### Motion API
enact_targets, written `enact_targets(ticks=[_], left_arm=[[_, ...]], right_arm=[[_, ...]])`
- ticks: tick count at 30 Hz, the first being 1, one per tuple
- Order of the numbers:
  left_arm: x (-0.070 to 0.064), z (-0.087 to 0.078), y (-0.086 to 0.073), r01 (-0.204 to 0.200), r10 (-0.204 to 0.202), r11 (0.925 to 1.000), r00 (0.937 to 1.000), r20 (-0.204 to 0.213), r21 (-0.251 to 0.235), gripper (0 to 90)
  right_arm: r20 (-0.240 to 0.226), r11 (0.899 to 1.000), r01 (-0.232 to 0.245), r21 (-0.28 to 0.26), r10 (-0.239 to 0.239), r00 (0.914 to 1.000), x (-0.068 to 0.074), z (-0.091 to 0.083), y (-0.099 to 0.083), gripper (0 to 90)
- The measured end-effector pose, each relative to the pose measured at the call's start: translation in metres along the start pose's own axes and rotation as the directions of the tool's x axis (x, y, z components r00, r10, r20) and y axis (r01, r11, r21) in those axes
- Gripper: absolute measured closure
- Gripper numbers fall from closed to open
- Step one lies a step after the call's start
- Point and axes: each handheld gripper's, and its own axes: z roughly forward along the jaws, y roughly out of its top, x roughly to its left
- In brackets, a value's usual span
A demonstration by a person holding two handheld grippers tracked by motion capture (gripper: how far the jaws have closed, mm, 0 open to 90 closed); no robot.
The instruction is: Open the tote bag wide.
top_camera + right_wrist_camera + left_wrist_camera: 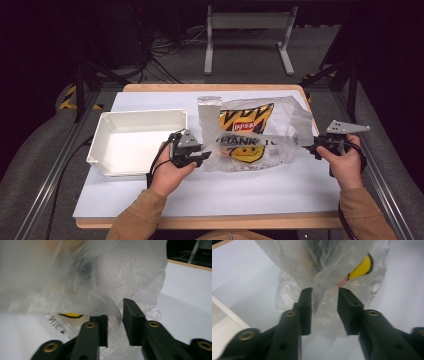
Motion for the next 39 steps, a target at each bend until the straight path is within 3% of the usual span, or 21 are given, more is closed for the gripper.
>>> enact_targets(ticks=[2, 5, 7, 11, 12, 18, 28, 32, 34, 36, 37, 39], left_arm=[[-0.004, -0.004, 0.003, 0.012, -0.012, 0.9999, 0.9998, 0.013, 0.001, 43.0], [-0.008, -0.01, 0.008, 0.016, -0.016, 0.9999, 0.9999, 0.006, -0.004, 30.2], [-0.01, -0.016, 0.012, 0.012, -0.013, 0.9996, 0.9999, -0.008, -0.024, 23.7], [-0.012, -0.026, 0.017, 0.004, -0.006, 0.9982, 0.9994, -0.034, -0.06, 19.7], [-0.014, -0.032, 0.021, 0.01, -0.014, 0.9968, 0.9985, -0.053, -0.08, 19.3], [-0.015, -0.045, 0.033, 0.0, -0.009, 0.9925, 0.997, -0.077, -0.122, 18.2], [-0.01, -0.047, 0.053, -0.006, -0.014, 0.9821, 0.9946, -0.103, -0.188, 15.4], [-0.003, -0.048, 0.062, 0.007, -0.032, 0.9735, 0.9938, -0.107, -0.229, 14.8], [-0.002, -0.049, 0.066, -0.009, -0.018, 0.969, 0.994, -0.108, -0.247, 15.0], [-0.002, -0.048, 0.067, -0.021, -0.007, 0.9661, 0.9943, -0.106, -0.257, 24.1], [-0.002, -0.048, 0.068, -0.031, 0.004, 0.9645, 0.9949, -0.101, -0.262, 24.1], [-0.002, -0.047, 0.068, -0.031, 0.011, 0.9626, 0.997, -0.076, -0.269, 35.9]], right_arm=[[-0.013, 1.0, -0.004, 0.005, 0.004, 0.9999, 0.003, -0.006, 0.003, 60.8], [-0.022, 1.0, -0.017, 0.006, 0.017, 0.9996, 0.007, -0.016, 0.006, 45.7], [-0.022, 1.0, -0.013, -0.015, 0.012, 0.9997, 0.01, -0.024, 0.01, 32.6], [-0.003, 0.999, 0.025, -0.032, -0.025, 0.9997, 0.014, -0.035, 0.015, 26.1], [0.009, 0.997, 0.053, -0.048, -0.053, 0.9986, 0.018, -0.041, 0.02, 23.5], [0.014, 0.993, 0.091, -0.08, -0.09, 0.9958, 0.031, -0.048, 0.031, 21.0], [0.053, 0.976, 0.16, -0.146, -0.154, 0.9867, 0.05, -0.055, 0.056, 19.2], [0.055, 0.974, 0.154, -0.167, -0.147, 0.9876, 0.052, -0.054, 0.059, 19.1], [0.056, 0.973, 0.156, -0.169, -0.148, 0.9874, 0.052, -0.053, 0.059, 20.1], [0.054, 0.973, 0.15, -0.176, -0.143, 0.9883, 0.052, -0.054, 0.058, 20.8], [0.058, 0.972, 0.15, -0.182, -0.142, 0.9882, 0.051, -0.054, 0.059, 20.9], [0.06, 0.97, 0.143, -0.196, -0.134, 0.9892, 0.051, -0.056, 0.059, 22.2]])
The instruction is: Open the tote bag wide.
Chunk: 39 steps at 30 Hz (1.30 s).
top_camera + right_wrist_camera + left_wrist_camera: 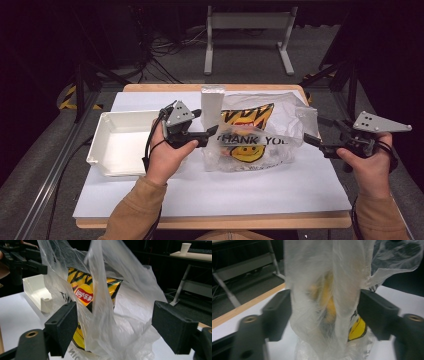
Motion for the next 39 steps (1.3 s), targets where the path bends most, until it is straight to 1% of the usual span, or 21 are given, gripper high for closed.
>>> enact_targets(ticks=[1, 2, 4, 5, 7, 8, 9, 11, 12, 14, 15, 17, 23, 25, 29, 31, 34, 39], left_arm=[[0.0, 0.0, 0.0, 0.001, -0.001, 1.0, 1.0, 0.01, 0.004, 44.3], [-0.001, 0.0, -0.001, 0.006, -0.006, 0.9999, 0.9998, 0.016, 0.01, 55.8], [-0.001, 0.0, -0.002, 0.003, -0.003, 0.9999, 0.9999, 0.016, 0.012, 71.4], [-0.001, 0.0, -0.003, 0.003, -0.003, 0.9999, 0.9999, 0.015, 0.013, 76.6], [0.0, 0.0, -0.004, 0.006, -0.007, 0.9999, 1.0, 0.007, 0.01, 82.9], [0.001, -0.001, -0.004, 0.01, -0.01, 0.9999, 0.9999, 0.005, 0.01, 85.7], [0.002, -0.001, -0.004, 0.012, -0.012, 0.9999, 0.9999, 0.003, 0.009, 87.5], [0.002, -0.001, -0.006, 0.022, -0.022, 0.9997, 0.9997, -0.008, 0.014, 88.8], [0.003, -0.001, -0.006, 0.025, -0.025, 0.9996, 0.9996, -0.013, 0.015, 89.0], [0.005, -0.001, -0.008, 0.038, -0.038, 0.9991, 0.9991, -0.021, 0.018, 89.2], [0.006, 0.0, -0.008, 0.039, -0.038, 0.9991, 0.9989, -0.028, 0.017, 89.2], [0.008, 0.0, -0.01, 0.053, -0.053, 0.9984, 0.9978, -0.039, 0.017, 89.2], [0.015, 0.005, -0.015, 0.081, -0.078, 0.9962, 0.9941, -0.075, 0.034, 89.1], [0.017, 0.007, -0.017, 0.093, -0.089, 0.9948, 0.9923, -0.086, 0.042, 89.1], [0.021, 0.009, -0.021, 0.114, -0.109, 0.9925, 0.9886, -0.104, 0.043, 89.1], [0.023, 0.008, -0.023, 0.119, -0.114, 0.9919, 0.988, -0.105, 0.045, 89.0], [0.025, 0.005, -0.025, 0.132, -0.126, 0.9903, 0.9847, -0.12, 0.043, 89.1], [0.028, 0.005, -0.029, 0.155, -0.146, 0.9863, 0.9794, -0.139, 0.056, 89.1]], right_arm=[[0.001, 1.0, -0.003, -0.007, 0.003, 1.0, 0.0, -0.001, 0.0, 23.6], [0.0, 1.0, -0.008, -0.014, 0.008, 1.0, 0.0, -0.001, 0.0, 26.2], [-0.007, 1.0, -0.007, -0.021, 0.007, 1.0, 0.0, 0.0, 0.0, 30.2], [-0.003, 1.0, -0.002, -0.017, 0.002, 1.0, 0.0, 0.0, -0.001, 33.6], [-0.001, 1.0, 0.011, -0.017, -0.011, 0.9999, 0.0, 0.002, -0.001, 41.5], [0.0, 1.0, 0.007, -0.023, -0.007, 1.0, 0.0, 0.002, -0.001, 50.3], [-0.006, 0.999, -0.004, -0.044, 0.003, 1.0, 0.0, 0.003, -0.002, 59.8], [-0.011, 0.998, -0.01, -0.063, 0.009, 0.9999, 0.0, 0.006, -0.004, 72.5], [-0.006, 0.998, -0.001, -0.063, 0.001, 1.0, 0.0, 0.007, -0.004, 76.9], [0.005, 0.998, 0.009, -0.068, -0.009, 0.9999, -0.001, 0.012, -0.004, 83.1], [0.006, 0.997, 0.008, -0.072, -0.008, 1.0, -0.001, 0.014, -0.004, 84.9], [0.008, 0.997, 0.011, -0.076, -0.011, 0.9999, -0.003, 0.018, -0.003, 86.3], [0.016, 0.999, 0.016, -0.051, -0.015, 0.9998, -0.008, 0.036, 0.001, 87.5], [0.016, 0.999, 0.01, -0.044, -0.009, 0.9998, -0.01, 0.039, 0.0, 87.7], [0.015, 1.0, -0.007, -0.03, 0.008, 0.9999, -0.015, 0.047, -0.004, 87.9], [0.014, 1.0, -0.01, -0.027, 0.011, 0.9998, -0.016, 0.048, -0.005, 87.9], [0.011, 0.999, -0.031, -0.024, 0.031, 0.9995, -0.019, 0.052, -0.01, 88.0], [0.005, 0.999, -0.034, -0.023, 0.034, 0.9994, -0.021, 0.058, -0.01, 88.1]])
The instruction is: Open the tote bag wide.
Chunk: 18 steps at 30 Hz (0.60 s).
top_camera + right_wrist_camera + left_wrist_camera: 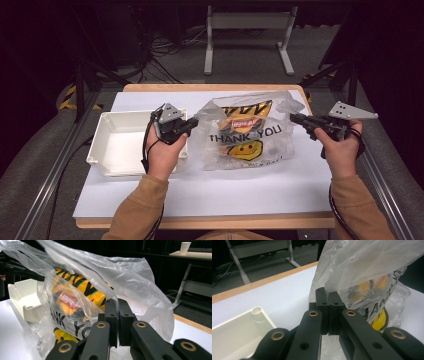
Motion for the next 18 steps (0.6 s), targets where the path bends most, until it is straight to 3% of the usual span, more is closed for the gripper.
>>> enact_targets(ticks=[8, 18], left_arm=[[0.003, 0.006, -0.012, 0.022, -0.023, 0.9982, 0.9997, 0.005, 0.055, 88.9], [-0.007, 0.017, -0.023, 0.003, -0.009, 0.9941, 0.9986, 0.052, 0.108, 88.7]], right_arm=[[0.002, 1.0, -0.01, -0.003, 0.01, 1.0, -0.002, 0.009, 0.001, 88.3], [0.023, 0.998, -0.054, 0.023, 0.054, 0.9983, -0.011, 0.016, -0.015, 88.6]])
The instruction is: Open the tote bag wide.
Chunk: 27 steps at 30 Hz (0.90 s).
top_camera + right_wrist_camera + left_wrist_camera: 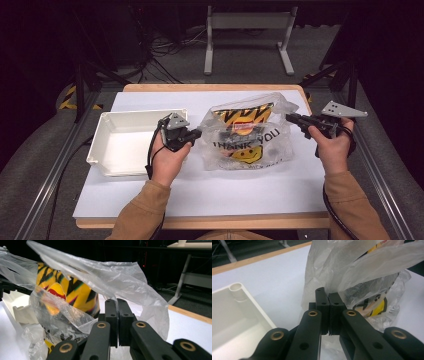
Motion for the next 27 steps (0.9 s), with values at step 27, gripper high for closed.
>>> enact_targets(ticks=[27], left_arm=[[0.006, 0.012, -0.015, 0.024, -0.026, 0.9981, 0.9995, 0.02, 0.057, 87.8]], right_arm=[[0.012, 0.989, -0.095, 0.117, 0.095, 0.9954, -0.012, 0.004, -0.051, 88.7]])
